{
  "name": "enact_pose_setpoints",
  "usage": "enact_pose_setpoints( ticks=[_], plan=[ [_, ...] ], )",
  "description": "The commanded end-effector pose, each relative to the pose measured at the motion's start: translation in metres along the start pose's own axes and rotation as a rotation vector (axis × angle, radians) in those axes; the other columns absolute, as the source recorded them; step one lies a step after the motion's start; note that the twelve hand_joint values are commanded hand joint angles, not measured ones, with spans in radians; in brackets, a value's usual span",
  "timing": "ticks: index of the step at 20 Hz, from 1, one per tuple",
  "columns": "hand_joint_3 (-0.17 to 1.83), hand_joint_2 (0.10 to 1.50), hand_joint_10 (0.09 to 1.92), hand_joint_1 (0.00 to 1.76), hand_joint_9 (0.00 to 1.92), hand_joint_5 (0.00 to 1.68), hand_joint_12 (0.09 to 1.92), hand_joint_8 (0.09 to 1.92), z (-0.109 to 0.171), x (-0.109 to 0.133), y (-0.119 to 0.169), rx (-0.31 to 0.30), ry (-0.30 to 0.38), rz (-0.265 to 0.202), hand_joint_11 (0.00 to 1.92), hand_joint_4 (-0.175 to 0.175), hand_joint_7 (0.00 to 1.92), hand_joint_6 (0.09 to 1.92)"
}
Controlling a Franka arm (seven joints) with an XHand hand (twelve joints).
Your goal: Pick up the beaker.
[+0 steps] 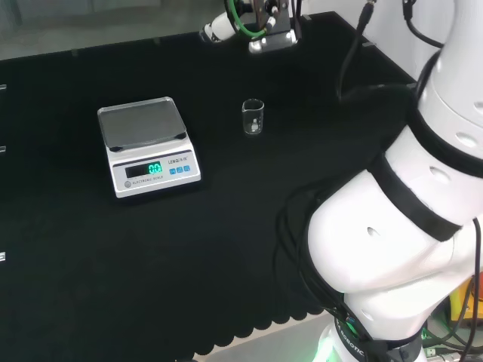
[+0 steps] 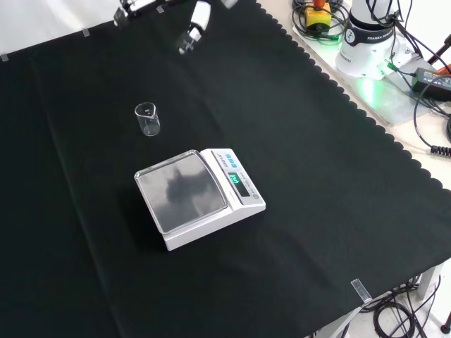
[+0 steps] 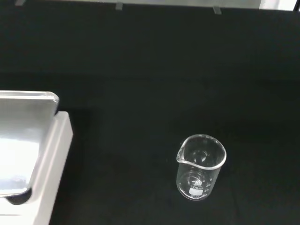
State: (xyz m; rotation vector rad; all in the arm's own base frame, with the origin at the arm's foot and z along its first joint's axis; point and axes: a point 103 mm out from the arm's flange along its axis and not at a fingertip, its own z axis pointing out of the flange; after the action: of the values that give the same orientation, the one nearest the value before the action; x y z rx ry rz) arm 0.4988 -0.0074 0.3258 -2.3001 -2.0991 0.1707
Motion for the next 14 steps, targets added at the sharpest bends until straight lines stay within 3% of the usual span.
enact_pose_setpoints(
  ticks=[1, 8, 14],
  plan=[
    [0.38, 0.73, 0.86, 0.5, 0.09, 0.2, 1.49, 0.67, 0.05, -0.019, 0.045, 0.023, -0.025, 0.05, 0.22, -0.061, 0.0, 0.09],
    [0.37, 0.71, 0.86, 0.49, 0.07, 0.21, 1.5, 0.67, 0.108, -0.032, 0.069, 0.128, 0.043, 0.092, 0.2, -0.057, 0.0, 0.09],
    [0.36, 0.71, 0.87, 0.49, 0.06, 0.21, 1.52, 0.65, 0.137, -0.036, 0.076, 0.17, 0.028, 0.103, 0.19, -0.051, 0.0, 0.09]
  ],
)
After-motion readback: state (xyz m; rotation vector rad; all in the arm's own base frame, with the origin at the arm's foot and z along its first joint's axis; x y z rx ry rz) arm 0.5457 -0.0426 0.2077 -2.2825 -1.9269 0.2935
